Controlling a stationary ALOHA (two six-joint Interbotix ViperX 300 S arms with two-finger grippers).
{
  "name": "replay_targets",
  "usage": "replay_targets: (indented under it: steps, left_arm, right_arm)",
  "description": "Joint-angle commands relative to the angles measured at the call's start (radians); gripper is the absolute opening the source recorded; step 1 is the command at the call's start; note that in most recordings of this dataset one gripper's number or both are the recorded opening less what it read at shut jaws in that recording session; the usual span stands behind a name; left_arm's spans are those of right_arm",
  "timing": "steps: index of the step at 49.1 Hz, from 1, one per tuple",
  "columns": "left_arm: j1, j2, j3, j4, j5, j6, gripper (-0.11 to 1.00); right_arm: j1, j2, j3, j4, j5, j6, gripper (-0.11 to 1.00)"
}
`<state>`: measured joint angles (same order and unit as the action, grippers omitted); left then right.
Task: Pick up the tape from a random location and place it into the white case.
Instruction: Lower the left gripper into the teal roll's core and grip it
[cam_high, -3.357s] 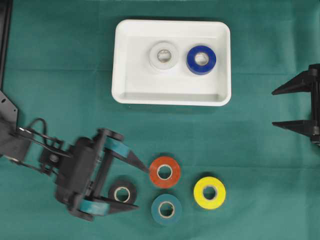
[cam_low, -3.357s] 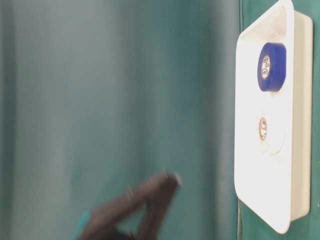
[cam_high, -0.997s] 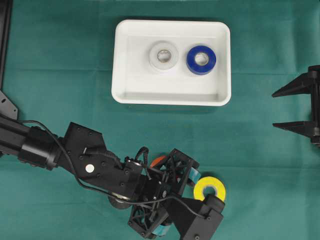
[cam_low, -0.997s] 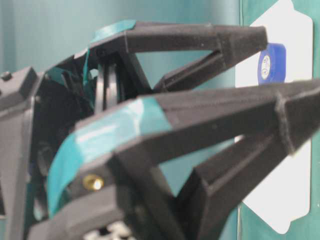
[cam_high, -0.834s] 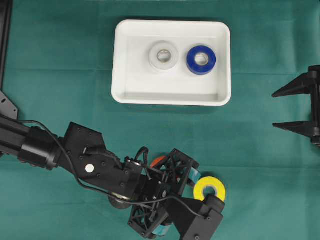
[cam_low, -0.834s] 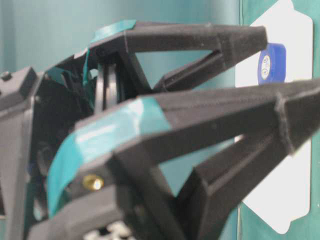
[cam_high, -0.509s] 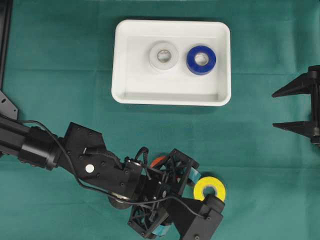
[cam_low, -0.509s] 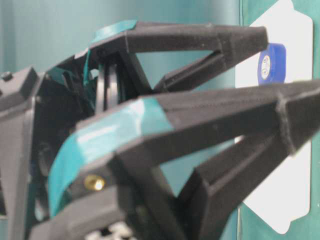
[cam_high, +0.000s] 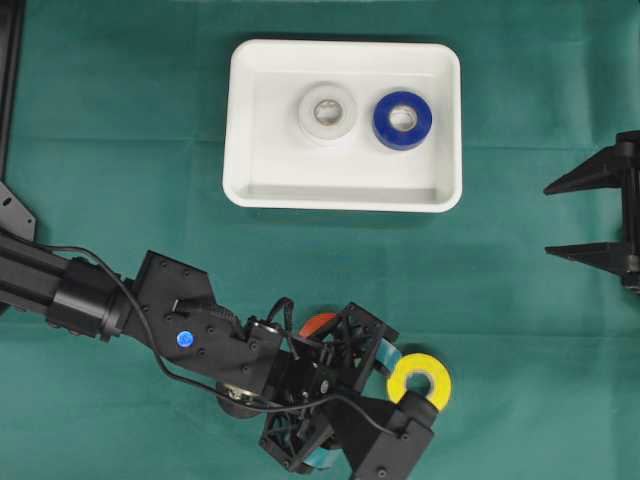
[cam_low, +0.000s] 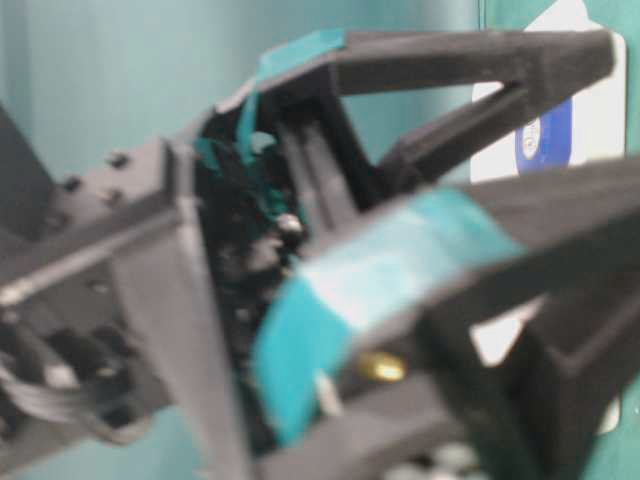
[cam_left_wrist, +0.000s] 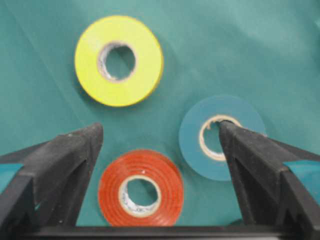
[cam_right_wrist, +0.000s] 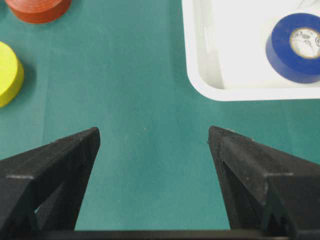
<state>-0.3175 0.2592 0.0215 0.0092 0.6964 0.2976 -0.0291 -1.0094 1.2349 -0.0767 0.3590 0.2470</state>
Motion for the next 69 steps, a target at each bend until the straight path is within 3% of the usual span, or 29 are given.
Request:
replay_targets:
  steps: [1, 14, 35, 62, 69]
  left_arm:
    - [-0.005, -0.014, 0.017, 0.003, -0.038, 0.012, 0.94]
    - [-0.003, 0.025, 0.104, 0.003, -0.127, 0.032, 0.94]
    - [-0.002, 0.101, 0.127, 0.003, -0.204, 0.110, 0.94]
    - [0.012, 0.126, 0.135, 0.003, -0.238, 0.112, 0.94]
    - [0.011, 0.126, 0.137, 0.002, -0.238, 0.112, 0.86]
  right_arm:
    - [0.002, 0.011, -0.021, 0.002, -0.005, -0.002, 0.83]
    - [0.002, 0.012, -0.021, -0.002, -0.005, -0.002, 0.83]
    - [0.002, 0.017, -0.020, -0.003, -0.005, -0.002, 0.83]
    - [0.002, 0.025, -0.018, -0.005, -0.005, -0.002, 0.83]
    - [0.003, 0.025, -0.020, -0.005, -0.005, -0.002, 0.83]
